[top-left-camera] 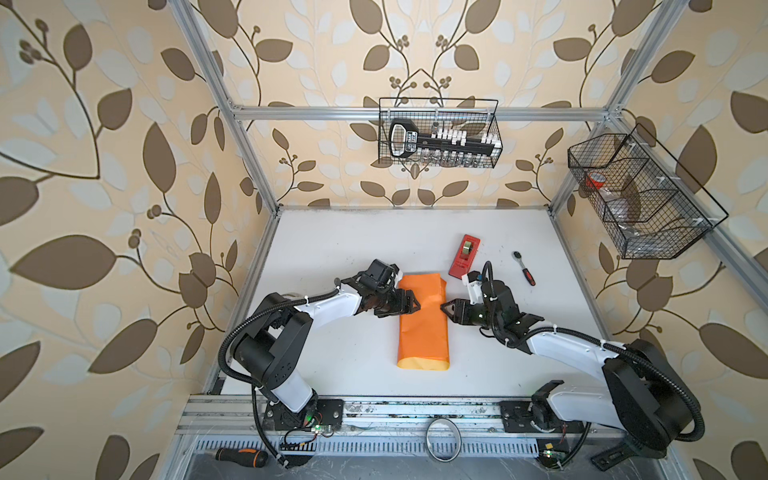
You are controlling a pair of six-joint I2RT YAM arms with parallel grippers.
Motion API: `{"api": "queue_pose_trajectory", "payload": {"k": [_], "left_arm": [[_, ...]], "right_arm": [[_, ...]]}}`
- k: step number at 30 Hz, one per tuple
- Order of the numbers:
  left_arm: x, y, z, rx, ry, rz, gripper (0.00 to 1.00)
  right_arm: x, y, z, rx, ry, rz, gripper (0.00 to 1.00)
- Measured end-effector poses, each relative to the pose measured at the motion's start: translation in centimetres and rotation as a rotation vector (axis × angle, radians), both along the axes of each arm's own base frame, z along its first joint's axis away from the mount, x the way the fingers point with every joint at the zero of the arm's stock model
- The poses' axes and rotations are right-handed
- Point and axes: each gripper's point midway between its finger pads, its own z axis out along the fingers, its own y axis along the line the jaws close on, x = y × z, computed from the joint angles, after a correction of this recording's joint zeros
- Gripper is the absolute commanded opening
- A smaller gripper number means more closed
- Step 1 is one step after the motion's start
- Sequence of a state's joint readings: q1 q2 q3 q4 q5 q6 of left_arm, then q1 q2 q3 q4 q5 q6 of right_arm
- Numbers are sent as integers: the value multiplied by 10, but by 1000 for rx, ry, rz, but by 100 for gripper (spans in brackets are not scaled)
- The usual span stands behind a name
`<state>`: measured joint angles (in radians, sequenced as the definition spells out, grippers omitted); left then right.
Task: Wrap the gift box in paper
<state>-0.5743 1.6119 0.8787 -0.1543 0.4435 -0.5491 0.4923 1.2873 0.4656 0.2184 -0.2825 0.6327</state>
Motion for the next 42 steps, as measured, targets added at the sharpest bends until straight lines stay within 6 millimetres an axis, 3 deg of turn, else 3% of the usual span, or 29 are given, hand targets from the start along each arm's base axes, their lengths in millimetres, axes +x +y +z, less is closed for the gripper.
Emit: {"api": "queue_pose_trajectory", "payload": {"k": [12, 26, 29, 33, 36, 42], "left_arm": [[0, 0, 0, 0, 1, 0, 81], [0, 0, 0, -1, 1, -1, 81], [0, 0, 0, -1, 1, 0, 81], [0, 0, 0, -2, 1, -1, 82], [0, 0, 0, -1, 2, 0, 83], [0, 0, 1, 3, 9, 8, 89]], "right_arm": [[-3, 8, 7, 41, -3, 36, 47], [-1, 16, -9, 62, 37, 53, 55], [0, 19, -11, 80, 47, 56, 59], [1, 20, -14, 95, 64, 52, 76], [4, 15, -13, 98, 67, 38, 83], [7, 0, 8, 89, 15, 10, 86]]}}
